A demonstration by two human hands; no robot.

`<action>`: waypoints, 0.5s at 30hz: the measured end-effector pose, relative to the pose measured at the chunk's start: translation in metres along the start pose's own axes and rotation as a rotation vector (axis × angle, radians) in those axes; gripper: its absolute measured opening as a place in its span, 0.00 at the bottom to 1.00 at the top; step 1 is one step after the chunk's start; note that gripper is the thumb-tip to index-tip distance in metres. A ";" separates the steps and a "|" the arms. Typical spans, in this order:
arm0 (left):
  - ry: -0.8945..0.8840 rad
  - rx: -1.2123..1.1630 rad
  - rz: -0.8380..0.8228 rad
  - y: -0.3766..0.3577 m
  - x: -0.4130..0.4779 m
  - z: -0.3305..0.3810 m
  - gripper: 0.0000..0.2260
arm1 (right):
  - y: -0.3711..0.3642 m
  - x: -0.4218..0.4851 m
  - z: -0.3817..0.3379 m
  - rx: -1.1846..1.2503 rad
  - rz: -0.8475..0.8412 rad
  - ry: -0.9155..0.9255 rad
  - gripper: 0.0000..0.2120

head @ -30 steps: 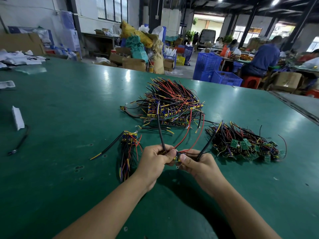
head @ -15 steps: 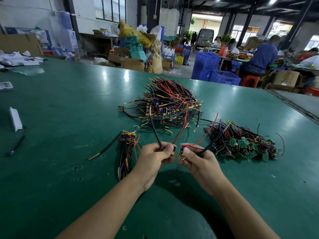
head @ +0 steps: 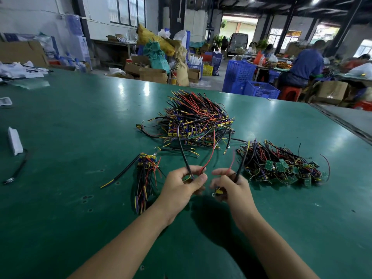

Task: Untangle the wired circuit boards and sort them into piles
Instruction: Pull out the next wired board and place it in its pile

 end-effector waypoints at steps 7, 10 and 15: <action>-0.175 0.237 -0.007 -0.005 -0.005 0.001 0.13 | 0.003 0.001 -0.002 -0.124 0.093 0.013 0.28; -0.302 0.384 -0.001 -0.010 -0.009 0.001 0.24 | -0.002 -0.002 -0.002 -0.126 0.043 0.038 0.28; -0.488 0.520 -0.060 -0.013 -0.015 0.008 0.21 | -0.011 -0.007 0.000 -0.138 -0.099 0.103 0.25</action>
Point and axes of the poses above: each hand's wrist, its own x-axis towards the middle knuckle, its own y-axis out of the back of the hand, z = x × y, the point moved 3 cm from there along x, towards the middle knuckle, and after that the axes turned 7 degrees about z, right-handed, at the moved point
